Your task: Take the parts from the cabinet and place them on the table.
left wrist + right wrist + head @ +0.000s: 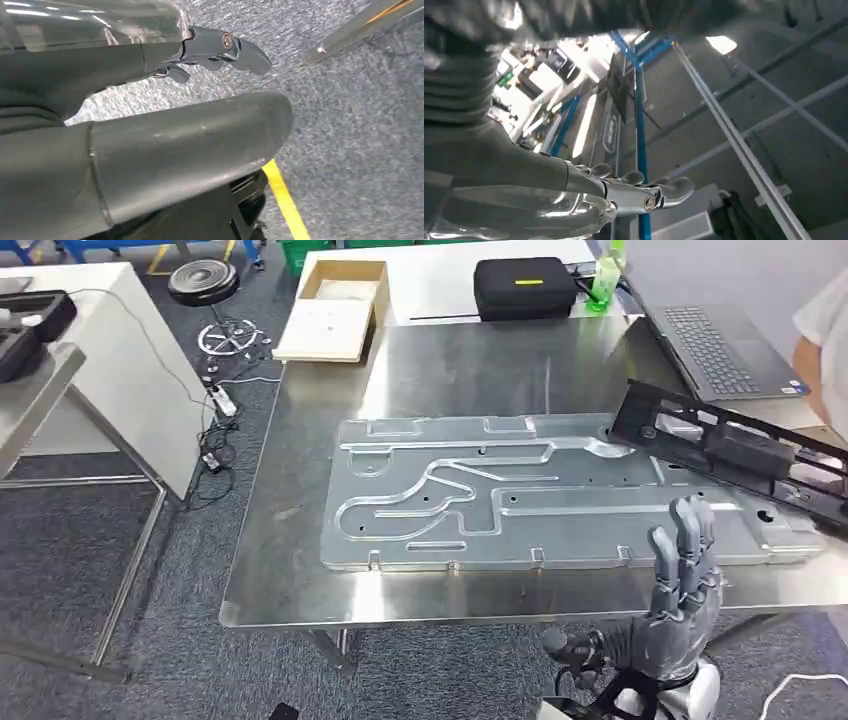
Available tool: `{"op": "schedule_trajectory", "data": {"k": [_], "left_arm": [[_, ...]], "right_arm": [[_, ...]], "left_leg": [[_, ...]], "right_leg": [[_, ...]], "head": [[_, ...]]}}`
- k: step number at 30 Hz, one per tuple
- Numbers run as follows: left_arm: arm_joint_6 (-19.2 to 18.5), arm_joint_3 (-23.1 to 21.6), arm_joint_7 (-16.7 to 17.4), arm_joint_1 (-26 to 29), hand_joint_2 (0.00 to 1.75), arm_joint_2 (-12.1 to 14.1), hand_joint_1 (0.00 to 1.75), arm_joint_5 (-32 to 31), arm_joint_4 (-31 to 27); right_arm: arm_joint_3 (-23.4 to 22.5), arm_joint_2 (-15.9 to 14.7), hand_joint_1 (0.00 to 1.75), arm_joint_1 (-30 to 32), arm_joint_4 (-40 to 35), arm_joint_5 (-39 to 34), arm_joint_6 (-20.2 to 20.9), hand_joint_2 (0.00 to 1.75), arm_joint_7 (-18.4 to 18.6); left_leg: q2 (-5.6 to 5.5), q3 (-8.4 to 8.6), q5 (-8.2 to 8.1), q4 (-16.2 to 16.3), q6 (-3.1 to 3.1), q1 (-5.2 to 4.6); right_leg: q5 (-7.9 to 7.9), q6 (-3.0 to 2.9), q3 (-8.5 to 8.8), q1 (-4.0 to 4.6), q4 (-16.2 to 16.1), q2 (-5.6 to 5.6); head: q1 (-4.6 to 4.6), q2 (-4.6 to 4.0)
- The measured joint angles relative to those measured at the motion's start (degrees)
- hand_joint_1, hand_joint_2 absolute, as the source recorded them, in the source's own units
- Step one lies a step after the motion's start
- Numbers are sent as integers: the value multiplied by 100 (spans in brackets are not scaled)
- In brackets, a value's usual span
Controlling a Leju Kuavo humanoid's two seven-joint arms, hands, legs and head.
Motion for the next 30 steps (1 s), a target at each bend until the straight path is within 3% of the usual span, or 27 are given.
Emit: {"op": "schedule_trajectory", "data": {"k": [1,2,3,4,5,6,7,9,11,12,13,14,15,16,17,18,19,20,21,22,23,25,26,27,28,29,30], "left_arm": [[-2,0,0,-3,0,-4,0,0,0],[-9,-2,4,1,0,-7,0,0,0],[-11,-2,9,4,0,-7,0,0,0],[-13,-2,11,-1,0,-9,0,0,0],[-13,-2,9,-14,0,-7,0,0,0],[-13,-2,9,-35,0,-7,0,0,0],[-13,-2,9,-56,0,-7,0,0,0],[-11,-2,9,-58,0,-9,0,0,0],[-11,2,9,-42,0,-4,0,0,0],[-9,2,7,-33,0,-13,0,0,0],[-9,2,7,-57,0,-15,0,0,0],[-9,4,9,-77,0,-17,0,0,0],[-9,4,11,-81,0,-20,0,0,0],[-9,4,28,-73,0,-20,0,0,0],[-9,4,48,-61,0,-20,0,0,0],[-7,4,63,-54,0,-20,0,0,0],[-7,7,70,-56,0,-20,0,0,0],[-7,9,74,-64,0,-20,0,2,0],[-9,9,79,-62,0,-37,0,0,0],[-13,9,87,-80,0,-50,0,0,0],[-11,11,92,-83,0,-55,0,2,2],[-11,22,94,-62,0,-57,0,0,2],[-11,28,96,-57,0,-55,0,-2,0],[-9,31,98,-44,0,-44,0,-2,2],[-7,31,98,-51,0,-55,0,-2,2],[-7,31,98,-72,0,-55,0,-2,0],[-7,31,98,-82,0,-55,0,-2,0]], "right_arm": [[13,37,0,7,0,0,0,0,0],[22,68,0,9,0,0,0,0,-2],[26,92,0,11,0,-2,0,0,-2],[35,114,0,14,0,-5,0,0,-2],[50,133,0,13,0,-5,0,0,-2],[64,149,0,16,-4,-7,0,0,0],[66,160,0,19,-4,-16,0,0,0],[77,168,0,24,-4,-18,0,0,0],[101,175,0,24,-7,-20,0,0,0],[105,175,0,23,-7,-22,-2,0,6],[105,175,0,25,-13,-26,-4,0,13],[105,175,0,28,-15,-31,-4,0,15],[105,175,0,33,-15,-46,-4,0,26],[105,175,0,33,-15,-81,-4,0,35],[105,173,0,32,-15,-116,-4,0,50],[103,166,0,26,-15,-155,-4,0,61],[103,158,0,14,-15,-190,-4,0,72],[99,149,0,-2,-15,-212,-4,0,81],[96,134,0,-22,-22,-225,-4,0,116],[94,127,0,-24,-24,-232,-4,0,129],[96,120,0,-25,-37,-234,-4,0,142],[94,109,0,-41,-39,-234,-4,0,157],[94,109,0,-43,-39,-234,-4,0,157],[94,107,0,-56,-39,-234,-4,0,157],[94,107,0,-53,-39,-234,-4,0,157],[94,107,0,-51,-39,-234,-4,0,157],[92,103,0,-44,-39,-234,-4,0,162]], "left_leg": [[6,-116,-56,254,0,0],[10,-106,23,247,9,0],[30,35,230,-36,28,-1],[75,278,486,-513,53,-4],[198,560,722,-1043,88,-17],[474,710,728,-1402,120,-49],[450,697,740,-1422,138,-97],[332,668,760,-1428,186,-118],[217,718,839,-1550,275,-94],[180,791,897,-1616,299,-72],[124,781,926,-1628,338,-65],[74,758,944,-1621,359,-64],[11,747,947,-1617,364,-71],[-52,739,950,-1610,369,-87],[-115,738,950,-1601,369,-99],[-189,740,949,-1592,369,-106],[-268,742,944,-1572,364,-109],[-343,741,934,-1550,355,-109],[-397,722,918,-1528,348,-86],[-467,681,897,-1480,316,-126],[-512,658,915,-1492,284,-99],[-632,626,936,-1523,211,-62],[-691,621,932,-1531,172,-106],[-539,630,875,-1458,166,-91],[-275,506,697,-1209,123,-103],[-129,291,476,-792,84,-73],[-50,69,285,-361,55,-45]], "right_leg": [[-2,-3,0,10,0,-47],[-3,-4,5,16,0,-96],[-4,-6,9,23,0,-144],[-5,-5,18,27,0,-195],[-8,1,30,31,0,-241],[-11,9,39,40,0,-281],[-13,50,40,67,2,-326],[8,117,66,44,-36,-400],[18,211,148,61,-110,-494],[-85,229,133,20,-6,-322],[-299,221,-4,22,290,-115],[-525,214,-203,28,716,0],[-736,216,-435,38,1201,54],[-835,218,-615,44,1555,78],[-771,210,-676,48,1636,84],[-576,194,-601,49,1446,89],[-308,169,-420,52,1051,116],[-23,137,-175,56,509,201],[126,89,23,66,26,485],[50,77,82,45,-119,579],[63,93,75,68,-109,504],[63,60,95,99,-128,411],[91,22,136,31,-205,348],[110,3,175,23,-258,253],[113,-16,202,18,-287,185],[105,-32,208,22,-288,90],[97,-39,208,26,-285,10]], "head": [[-4,0],[0,0],[-4,0],[-2,0],[-2,0],[-2,0],[0,0],[0,0],[4,0],[2,0],[0,0],[4,0],[0,0],[2,0],[-2,0],[2,0],[0,0],[2,0],[2,0],[-2,0],[2,0],[0,0],[-2,0],[-2,0],[-44,0],[-44,0],[-44,0]]}}
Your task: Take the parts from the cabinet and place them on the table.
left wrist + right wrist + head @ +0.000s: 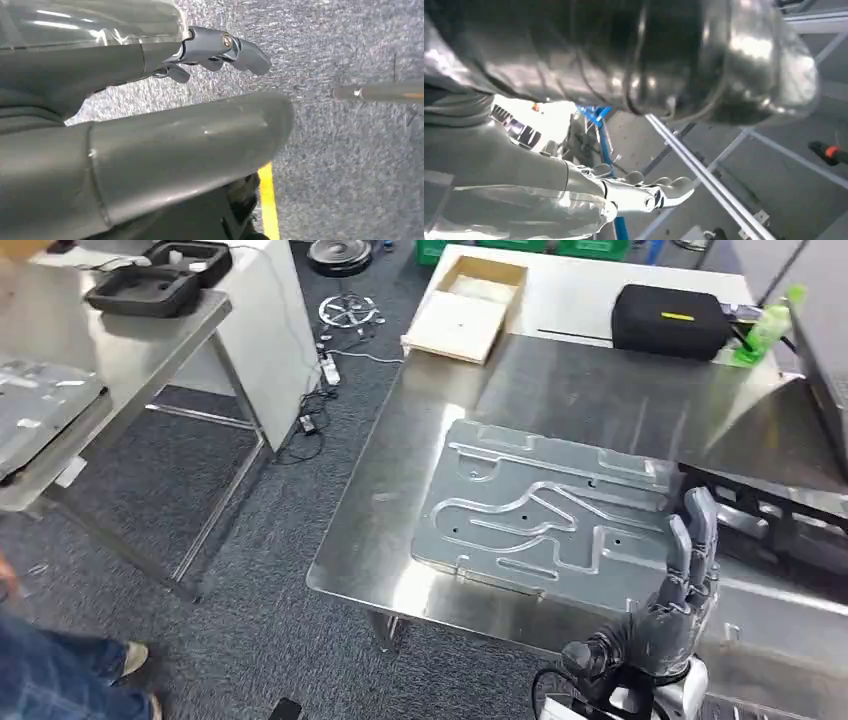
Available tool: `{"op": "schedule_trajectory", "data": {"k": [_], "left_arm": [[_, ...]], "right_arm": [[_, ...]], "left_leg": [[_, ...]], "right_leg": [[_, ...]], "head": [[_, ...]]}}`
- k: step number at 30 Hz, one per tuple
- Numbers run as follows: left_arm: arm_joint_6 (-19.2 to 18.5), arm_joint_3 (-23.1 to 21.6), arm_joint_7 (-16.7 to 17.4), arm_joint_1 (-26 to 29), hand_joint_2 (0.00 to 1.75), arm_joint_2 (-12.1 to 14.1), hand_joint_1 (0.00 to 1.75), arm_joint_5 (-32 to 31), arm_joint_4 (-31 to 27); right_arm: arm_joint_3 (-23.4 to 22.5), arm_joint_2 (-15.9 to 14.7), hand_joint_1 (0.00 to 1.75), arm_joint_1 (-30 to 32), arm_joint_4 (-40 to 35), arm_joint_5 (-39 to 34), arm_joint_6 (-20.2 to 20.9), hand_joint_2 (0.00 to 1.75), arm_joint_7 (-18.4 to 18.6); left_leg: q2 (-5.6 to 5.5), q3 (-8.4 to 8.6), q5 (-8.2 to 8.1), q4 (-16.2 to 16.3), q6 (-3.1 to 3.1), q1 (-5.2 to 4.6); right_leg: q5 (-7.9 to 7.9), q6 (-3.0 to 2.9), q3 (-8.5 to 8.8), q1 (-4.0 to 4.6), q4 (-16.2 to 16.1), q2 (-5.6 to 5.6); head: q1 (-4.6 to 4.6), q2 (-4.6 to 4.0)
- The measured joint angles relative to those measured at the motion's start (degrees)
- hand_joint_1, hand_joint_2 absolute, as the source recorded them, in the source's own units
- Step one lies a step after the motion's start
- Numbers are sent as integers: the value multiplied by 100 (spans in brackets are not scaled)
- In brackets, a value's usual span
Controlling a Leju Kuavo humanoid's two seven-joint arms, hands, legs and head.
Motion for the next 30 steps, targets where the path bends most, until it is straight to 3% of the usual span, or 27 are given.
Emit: {"op": "schedule_trajectory", "data": {"k": [1,2,3,5,6,7,8,11,12,13,14,16,17,18,19,20,21,22,23,25,26,27,28,29,30], "left_arm": [[0,0,0,1,0,-2,0,-4,0],[0,0,0,12,0,-4,0,-18,0],[0,0,7,27,0,-4,0,-20,2],[7,0,13,33,0,-4,0,-39,0],[9,0,15,24,0,-4,0,-53,0],[9,0,17,3,0,-7,0,-70,0],[9,0,17,-5,0,-7,0,-74,0],[9,2,18,20,0,-4,0,-94,0],[9,2,17,35,0,-13,0,-96,2],[9,2,17,29,0,-15,0,-103,2],[9,2,17,12,0,-18,0,-105,2],[20,2,18,-5,0,-31,0,-103,0],[22,2,17,-1,0,-33,0,-101,0],[26,4,17,8,0,-33,0,-98,0],[33,4,17,13,0,-33,0,-96,0],[37,4,17,11,0,-39,0,-94,0],[42,4,17,5,0,-44,0,-94,0],[42,4,17,1,0,-61,0,-94,2],[42,4,18,-10,0,-61,0,-94,0],[48,7,17,11,0,-61,0,-94,0],[48,7,17,22,0,-59,0,-94,0],[55,7,17,30,0,-46,0,-94,2],[55,7,17,28,0,-48,0,-94,2],[55,7,17,10,0,-48,0,-94,2],[55,7,17,-2,0,-48,0,-94,2]], "right_arm": [[-2,0,0,12,0,0,0,0,4],[-2,0,0,35,-2,-9,0,0,2],[-9,0,0,81,-15,-46,0,0,-13],[-46,0,0,173,-68,-129,0,0,-74],[-66,0,0,214,-92,-171,0,0,-105],[-90,0,0,256,-122,-203,0,0,-138],[-111,0,0,274,-144,-219,0,0,-149],[-125,0,0,315,-160,-240,0,0,-157],[-136,0,0,317,-173,-256,0,0,-162],[-149,0,0,326,-186,-265,0,0,-164],[-168,0,0,346,-203,-271,0,0,-173],[-203,0,0,398,-203,-293,0,0,-173],[-208,0,0,401,-203,-295,0,0,-173],[-212,-2,0,401,-203,-295,0,0,-173],[-216,-4,0,401,-203,-295,0,0,-173],[-221,-4,0,401,-203,-295,0,0,-171],[-225,-4,0,400,-203,-295,0,0,-173],[-232,-4,0,400,-203,-295,0,0,-173],[-238,-4,0,406,-212,-295,0,0,-173],[-238,-7,0,398,-216,-295,0,0,-173],[-240,-7,0,395,-221,-295,0,0,-171],[-240,-4,0,393,-221,-295,0,0,-173],[-243,-4,0,394,-221,-293,0,0,-173],[-243,-4,0,394,-223,-295,0,0,-173],[-245,-7,0,402,-223,-293,0,0,-171]], "left_leg": [[41,-188,-125,357,-26,24],[67,-290,-125,534,-52,50],[93,-226,44,384,-78,78],[221,239,528,-506,-103,107],[428,505,710,-978,-91,106],[617,582,626,-1186,-72,35],[516,589,660,-1187,-3,40],[348,548,678,-1224,130,15],[287,616,717,-1268,185,64],[238,614,724,-1276,215,56],[182,601,736,-1271,249,51],[46,593,733,-1263,272,16],[-31,592,732,-1251,276,-3],[-109,599,725,-1242,285,-16],[-196,608,719,-1231,285,-25],[-290,620,711,-1212,279,-34],[-370,621,698,-1192,270,-35],[-420,592,685,-1168,250,-67],[-505,565,686,-1144,227,-51],[-601,543,703,-1177,156,-6],[-663,517,705,-1193,116,-23],[-552,543,663,-1149,107,-22],[-249,474,542,-984,75,-68],[-91,301,342,-640,46,-43],[-1,62,121,-165,17,-11]], "right_leg": [[-11,-2,0,-2,1,-82],[-20,8,0,-10,6,-158],[-32,22,6,-24,14,-233],[-70,73,32,-50,37,-357],[-90,103,58,-50,45,-409],[-122,154,75,-9,59,-454],[-125,189,86,-7,55,-494],[-122,305,164,-15,0,-651],[-180,339,173,-56,43,-517],[-351,330,93,-47,242,-264],[-612,316,-112,-46,671,-97],[-964,305,-556,-15,1551,37],[-957,293,-674,-1,1744,54],[-814,269,-668,13,1669,60],[-564,234,-546,23,1358,83],[-251,189,-320,32,833,141],[-5,143,-100,37,329,326],[-96,111,-41,40,175,553],[-72,134,-32,36,124,500],[-83,112,-25,77,125,404],[-64,84,4,49,72,339],[-33,46,48,-5,4,250],[-36,16,78,-1,-28,193],[-43,-7,88,5,-32,107],[-49,-11,90,17,-26,22]], "head": [[0,0],[0,0],[0,0],[0,0],[0,0],[-2,0],[15,0],[6,0],[9,0],[9,0],[13,0],[11,0],[13,0],[11,0],[11,0],[11,0],[11,0],[9,0],[11,0],[13,0],[9,0],[9,0],[-9,0],[-15,0],[-15,0]]}}
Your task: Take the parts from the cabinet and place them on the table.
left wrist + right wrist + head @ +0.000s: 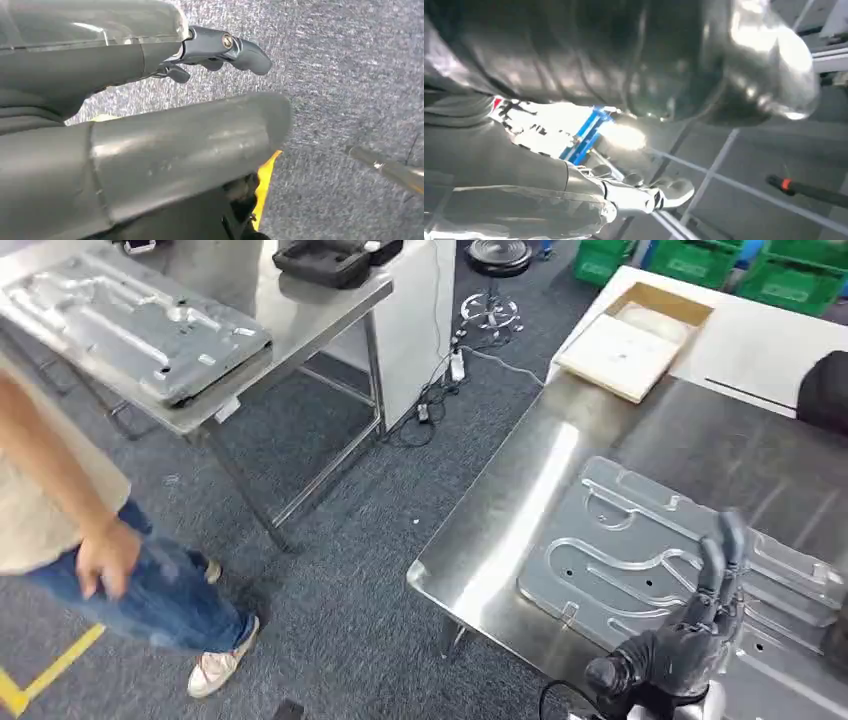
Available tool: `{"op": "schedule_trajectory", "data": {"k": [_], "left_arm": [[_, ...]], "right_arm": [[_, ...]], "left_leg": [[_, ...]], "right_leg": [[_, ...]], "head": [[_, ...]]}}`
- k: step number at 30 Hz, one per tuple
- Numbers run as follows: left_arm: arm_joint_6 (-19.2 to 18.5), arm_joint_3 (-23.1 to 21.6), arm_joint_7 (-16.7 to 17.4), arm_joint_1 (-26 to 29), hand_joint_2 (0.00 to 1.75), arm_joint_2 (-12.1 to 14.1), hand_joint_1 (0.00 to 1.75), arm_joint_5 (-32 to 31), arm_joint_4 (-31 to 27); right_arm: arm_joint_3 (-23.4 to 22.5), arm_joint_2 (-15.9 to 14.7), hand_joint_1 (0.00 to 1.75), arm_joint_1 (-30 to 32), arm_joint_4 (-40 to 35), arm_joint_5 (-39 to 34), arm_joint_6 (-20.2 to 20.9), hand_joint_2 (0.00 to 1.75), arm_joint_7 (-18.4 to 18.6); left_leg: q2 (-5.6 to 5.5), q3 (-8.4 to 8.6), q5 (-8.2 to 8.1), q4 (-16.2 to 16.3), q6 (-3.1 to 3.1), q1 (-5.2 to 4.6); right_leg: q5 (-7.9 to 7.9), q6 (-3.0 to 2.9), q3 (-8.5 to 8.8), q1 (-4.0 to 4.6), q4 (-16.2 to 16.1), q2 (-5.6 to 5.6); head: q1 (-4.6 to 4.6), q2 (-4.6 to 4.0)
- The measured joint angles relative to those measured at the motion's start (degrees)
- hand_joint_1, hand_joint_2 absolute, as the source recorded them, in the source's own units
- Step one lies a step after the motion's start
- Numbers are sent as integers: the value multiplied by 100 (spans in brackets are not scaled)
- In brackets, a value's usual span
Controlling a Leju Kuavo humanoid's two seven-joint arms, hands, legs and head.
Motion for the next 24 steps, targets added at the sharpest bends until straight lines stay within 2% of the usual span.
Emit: {"op": "schedule_trajectory", "data": {"k": [1,2,3,4,5,6,7,8,11,12,13,14,15,16,17,18,19,20,21,22,23,24], "left_arm": [[2,0,0,-2,0,0,0,7,0],[2,0,2,7,0,0,0,11,0],[2,0,2,21,0,0,0,13,0],[2,0,2,31,0,0,0,15,0],[2,0,2,31,0,2,0,17,-2],[4,0,2,24,0,7,0,20,-2],[4,0,0,7,0,11,0,24,-2],[4,0,0,0,0,11,0,26,-2],[7,7,-2,44,0,15,0,33,0],[7,9,-4,54,0,15,0,33,0],[9,11,-20,61,0,11,0,35,-2],[13,13,-24,44,0,11,0,33,-2],[15,15,-28,26,0,9,0,35,0],[15,18,-33,22,0,7,0,35,0],[15,22,-35,24,0,7,0,35,-2],[15,26,-35,33,0,9,0,35,0],[15,28,-35,42,0,9,0,35,0],[15,31,-35,41,0,9,0,35,0],[15,31,-35,36,0,7,0,35,0],[15,31,-35,36,0,7,0,35,0],[15,31,-35,15,0,4,0,33,0],[15,31,-39,11,0,4,0,33,-2]], "right_arm": [[0,0,0,2,2,0,0,0,0],[0,2,0,-1,2,0,0,0,0],[0,0,0,-1,2,0,0,0,2],[0,0,0,-5,2,0,0,0,4],[0,0,0,-8,2,0,0,0,7],[0,0,0,-11,2,7,0,0,9],[0,2,0,-12,2,13,0,0,9],[0,0,0,-21,2,13,0,0,13],[0,0,0,-39,2,15,0,0,17],[0,0,0,-46,0,20,0,0,17],[0,0,0,-56,0,20,0,0,24],[0,0,0,-52,-7,17,-2,0,22],[0,0,0,-44,-7,13,-2,0,22],[0,0,0,-31,-7,13,-2,0,22],[0,0,0,-31,-7,13,-2,0,22],[0,0,0,-31,-7,13,-2,0,22],[0,0,0,-31,-7,13,0,0,22],[0,0,0,-32,-7,13,0,0,20],[0,-2,0,-35,-7,13,-2,0,22],[0,-2,0,-42,-7,13,-2,0,20],[0,-2,0,-31,-9,13,-2,0,20],[0,-2,0,-30,-15,13,-2,0,20]], "left_leg": [[41,-210,-156,409,-25,21],[61,-337,-188,640,-48,38],[80,-316,-82,582,-62,53],[107,-177,114,300,-68,60],[170,69,364,-174,-60,62],[325,370,596,-724,-31,57],[594,484,525,-997,11,2],[511,495,562,-1020,67,-22],[322,437,576,-1021,147,-34],[253,517,630,-1102,207,40],[198,536,642,-1125,224,28],[157,523,655,-1124,264,32],[87,514,659,-1124,272,30],[25,506,660,-1121,280,20],[-46,500,660,-1110,281,13],[-125,499,660,-1097,281,10],[-206,500,655,-1079,274,10],[-285,502,647,-1057,262,11],[-364,501,633,-1026,244,14],[-424,480,616,-996,220,30],[-490,440,603,-944,186,-9],[-538,420,624,-961,149,17]], "right_leg": [[-15,-2,-1,6,5,-87],[-24,2,-3,5,13,-165],[-38,8,3,2,22,-234],[-53,14,9,-2,34,-304],[-72,31,21,-5,48,-372],[-94,51,43,-2,60,-441],[-114,83,65,21,60,-496],[-128,116,72,49,65,-548],[-126,191,125,61,22,-696],[-170,234,129,43,43,-689],[-269,263,115,9,172,-355],[-509,257,-47,-2,525,-123],[-742,262,-270,-2,976,-19],[-908,268,-480,-2,1387,20],[-970,273,-643,-1,1675,39],[-888,271,-690,-2,1713,41],[-668,262,-610,-3,1487,47],[-402,247,-440,-5,1093,71],[-131,229,-218,-9,602,163],[-63,197,-60,-22,214,444],[-119,209,-30,-28,124,568],[-110,207,-42,-12,146,500]], "head": [[0,0],[-2,0],[0,0],[0,0],[0,0],[-2,0],[0,0],[4,0],[0,0],[-4,0],[11,0],[7,0],[11,0],[7,0],[9,0],[9,0],[9,0],[9,0],[9,0],[9,0],[7,0],[7,0]]}}
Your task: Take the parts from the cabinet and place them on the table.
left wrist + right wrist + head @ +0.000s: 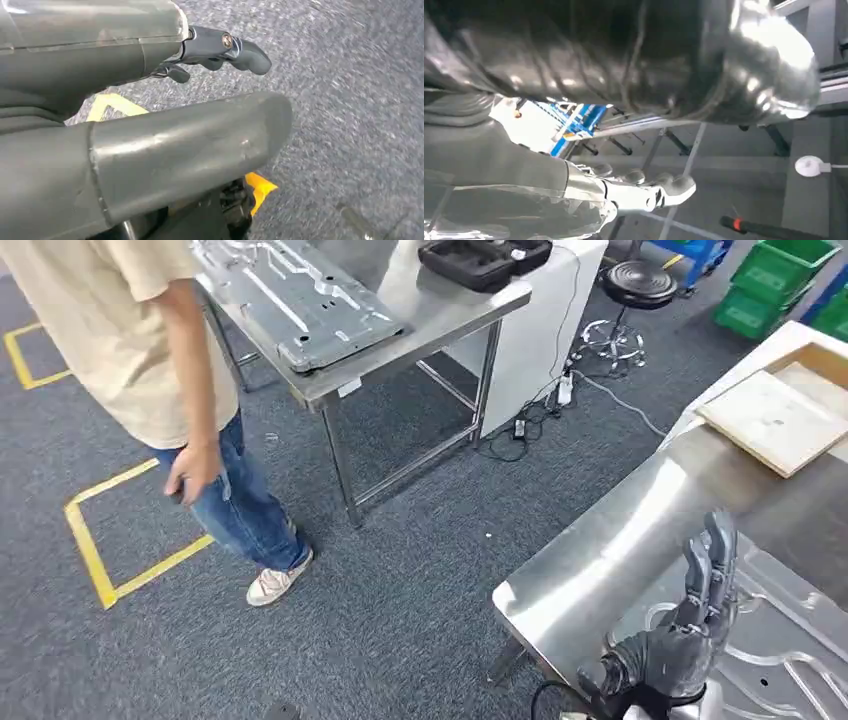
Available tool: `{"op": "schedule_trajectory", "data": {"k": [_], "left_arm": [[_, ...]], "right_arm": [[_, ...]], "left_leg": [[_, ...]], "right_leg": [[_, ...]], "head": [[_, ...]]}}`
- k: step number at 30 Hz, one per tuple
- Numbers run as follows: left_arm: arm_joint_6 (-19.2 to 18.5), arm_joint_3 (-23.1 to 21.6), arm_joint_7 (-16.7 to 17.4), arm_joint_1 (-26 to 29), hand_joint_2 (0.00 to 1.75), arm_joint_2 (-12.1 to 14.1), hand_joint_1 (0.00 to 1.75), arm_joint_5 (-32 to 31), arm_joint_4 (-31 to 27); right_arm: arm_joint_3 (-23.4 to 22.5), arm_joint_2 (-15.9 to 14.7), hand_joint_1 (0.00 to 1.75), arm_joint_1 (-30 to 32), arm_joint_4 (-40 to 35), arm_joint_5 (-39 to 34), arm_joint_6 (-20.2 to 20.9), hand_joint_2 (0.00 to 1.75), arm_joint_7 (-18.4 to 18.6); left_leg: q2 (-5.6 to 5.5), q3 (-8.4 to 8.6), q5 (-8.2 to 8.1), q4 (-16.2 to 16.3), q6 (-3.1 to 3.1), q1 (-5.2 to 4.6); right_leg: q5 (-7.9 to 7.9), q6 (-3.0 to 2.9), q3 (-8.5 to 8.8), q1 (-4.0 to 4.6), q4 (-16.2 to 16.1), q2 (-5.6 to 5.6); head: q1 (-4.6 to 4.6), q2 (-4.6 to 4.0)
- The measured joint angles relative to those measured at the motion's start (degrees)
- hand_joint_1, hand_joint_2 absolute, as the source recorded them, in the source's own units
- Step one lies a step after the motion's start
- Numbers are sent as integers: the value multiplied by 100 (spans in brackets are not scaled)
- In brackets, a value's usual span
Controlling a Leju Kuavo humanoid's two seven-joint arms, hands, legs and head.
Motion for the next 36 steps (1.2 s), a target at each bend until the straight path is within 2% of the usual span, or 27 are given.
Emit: {"op": "schedule_trajectory", "data": {"k": [2,3,5,6,8,9,10,11,12,13,14,15,18,19,20,21,23,24,25,27,28,29,30,33,34,35,36], "left_arm": [[2,7,4,18,0,2,0,-4,2],[2,13,4,23,0,7,0,-4,2],[2,13,4,31,0,13,0,-11,2],[2,13,6,11,0,13,0,-15,2],[2,13,7,3,0,13,0,-24,2],[2,13,7,15,0,13,0,-24,2],[0,13,7,29,0,13,0,-24,2],[0,13,7,41,0,13,0,-24,2],[0,13,7,45,0,13,0,-24,2],[4,13,7,40,0,15,0,-22,0],[4,13,7,22,0,17,0,-22,0],[7,13,4,9,0,22,0,-22,0],[7,17,4,33,0,35,0,-15,0],[11,20,2,56,0,35,0,-15,2],[11,20,0,56,0,35,0,-15,2],[11,22,0,37,0,35,0,-15,2],[7,22,-2,23,0,35,0,-15,2],[7,22,-2,29,0,35,0,-15,2],[7,24,-2,43,0,37,0,-15,2],[7,24,2,45,0,35,0,-13,2],[7,26,2,42,0,33,0,-13,0],[7,26,2,43,0,33,0,-13,2],[4,26,2,19,0,33,0,-13,2],[7,31,2,44,0,35,0,-11,2],[9,35,4,51,0,44,0,-11,2],[9,35,4,56,0,42,0,-11,2],[9,35,2,40,0,42,0,-9,2]], "right_arm": [[-2,-4,0,-4,2,0,2,0,0],[-2,-11,0,-7,2,0,2,0,0],[-2,-11,0,-22,2,4,2,0,0],[-4,-11,0,-22,2,7,2,0,0],[-4,-13,0,-17,2,7,2,0,4],[-4,-13,0,-18,2,9,2,0,4],[-4,-13,0,-19,2,9,2,0,4],[-4,-13,0,-21,2,9,2,0,4],[-4,-13,0,-25,2,15,2,0,4],[-4,-13,0,-27,2,15,2,0,4],[-4,-13,0,-27,2,15,2,0,4],[-4,-13,0,-32,2,15,2,0,4],[-4,-13,0,-34,2,7,2,0,-7],[-4,-13,0,-46,2,0,2,0,-9],[-4,-13,0,-49,0,-2,2,0,-9],[-4,-13,0,-36,0,-7,0,0,-13],[-4,-13,0,-16,4,-15,0,0,-13],[-4,-13,0,-17,4,-17,0,0,-13],[-4,-13,0,-18,4,-20,0,0,-13],[-4,-15,0,-30,7,-20,0,0,-13],[-4,-15,0,-44,7,-20,0,0,-11],[-4,-15,0,-59,9,-20,0,0,-11],[-4,-15,0,-55,11,-13,0,0,-4],[-4,-22,0,-87,17,-7,2,0,4],[-4,-20,0,-104,20,-2,2,0,4],[-4,-20,0,-112,20,0,4,0,4],[-4,-20,0,-111,20,0,2,0,4]], "left_leg": [[-105,-12,22,-31,-68,25],[-171,-40,22,-29,-107,29],[357,-192,-214,341,-149,2],[491,-395,-426,731,-166,21],[588,-790,-758,1525,-193,37],[604,-861,-763,1678,-204,39],[625,-799,-637,1559,-208,42],[649,-615,-424,1232,-203,45],[718,-330,-176,726,-182,40],[954,-15,23,190,-137,26],[1261,53,-102,10,-93,-45],[1169,59,-60,-26,-53,-61],[941,35,-45,-68,22,-65],[872,113,1,-135,64,5],[805,115,12,-157,88,5],[753,99,32,-156,130,4],[603,80,34,-152,147,-6],[527,80,34,-145,147,-8],[436,85,33,-135,146,-7],[266,93,16,-97,120,1],[189,91,-1,-64,95,2],[142,50,-14,-41,73,10],[67,5,-30,32,34,-21],[-127,-48,24,-36,-88,27],[-78,-50,-1,7,-102,33],[276,-106,-90,142,-135,-3],[472,-263,-284,441,-167,8]], "right_leg": [[-1,-40,11,41,4,-79],[30,-94,45,-17,-47,-152],[49,-138,77,-6,-95,-315],[32,-168,77,4,-92,-400],[14,-198,78,24,-86,-596],[8,-200,79,27,-84,-683],[1,-198,84,27,-83,-759],[-8,-188,96,26,-82,-831],[-22,-176,118,25,-83,-902],[-40,-151,151,35,-83,-968],[-50,-134,164,50,-92,-1027],[-72,-90,161,93,-74,-1083],[-87,-12,244,104,-123,-1280],[-140,39,257,65,-90,-1141],[-268,61,197,51,80,-784],[-505,62,-6,48,477,-580],[-868,83,-466,48,1349,-466],[-880,91,-606,48,1578,-456],[-740,94,-619,47,1531,-454],[-198,81,-318,28,787,-419],[68,72,-103,1,291,-240],[23,41,-8,-20,83,96],[8,33,-15,-29,-34,152],[15,-44,-2,30,-15,-38],[49,-99,35,-43,-79,-138],[50,-126,70,-28,-107,-212],[41,-168,82,-19,-109,-294]], "head": [[0,0],[0,0],[-15,0],[-15,0],[-15,0],[-15,0],[-15,0],[-17,0],[-17,0],[-17,0],[-17,0],[-15,0],[-15,0],[-13,0],[-11,0],[-9,0],[-9,0],[-11,0],[-9,0],[-9,0],[-9,0],[-9,0],[-11,0],[-9,0],[-13,0],[-19,0],[-42,0]]}}
